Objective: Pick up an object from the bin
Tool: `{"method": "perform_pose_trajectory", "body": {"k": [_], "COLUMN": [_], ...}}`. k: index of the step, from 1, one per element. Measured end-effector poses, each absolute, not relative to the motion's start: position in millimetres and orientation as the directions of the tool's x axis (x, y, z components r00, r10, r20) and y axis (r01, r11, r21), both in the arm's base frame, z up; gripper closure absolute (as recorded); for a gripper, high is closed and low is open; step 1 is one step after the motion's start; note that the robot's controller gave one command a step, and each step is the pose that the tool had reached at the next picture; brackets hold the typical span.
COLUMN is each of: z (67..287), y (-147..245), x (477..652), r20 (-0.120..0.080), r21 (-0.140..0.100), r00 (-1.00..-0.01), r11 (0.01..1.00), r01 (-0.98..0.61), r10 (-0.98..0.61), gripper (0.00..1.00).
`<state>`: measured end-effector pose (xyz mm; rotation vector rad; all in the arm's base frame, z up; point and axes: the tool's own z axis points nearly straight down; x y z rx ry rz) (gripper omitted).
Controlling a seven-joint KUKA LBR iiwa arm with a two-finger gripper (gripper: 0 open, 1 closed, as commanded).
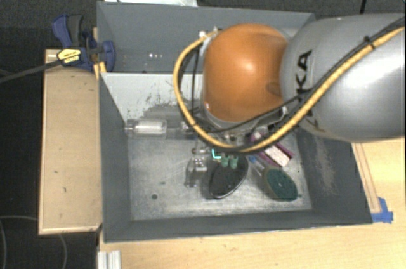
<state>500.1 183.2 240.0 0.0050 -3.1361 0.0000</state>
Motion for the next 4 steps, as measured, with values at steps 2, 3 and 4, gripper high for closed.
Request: {"method": "perform_pose_trajectory", "body": {"k": [2,3,4], "z": [76,92,91], "y": [92,43,45], "x": [505.2,527.0,526.0], "r20": [0.004,-0.003,-0.001], "r21": [0.003,-0.003,0.001], "r00": [-0.813,-0.416,-0.419], "r11": [0.813,0.416,0.419], "r01": [-0.582,-0.910,-0.908], "r10": [-0.582,-0.910,-0.908], "gripper": [0.00,0.00,1.00]}}
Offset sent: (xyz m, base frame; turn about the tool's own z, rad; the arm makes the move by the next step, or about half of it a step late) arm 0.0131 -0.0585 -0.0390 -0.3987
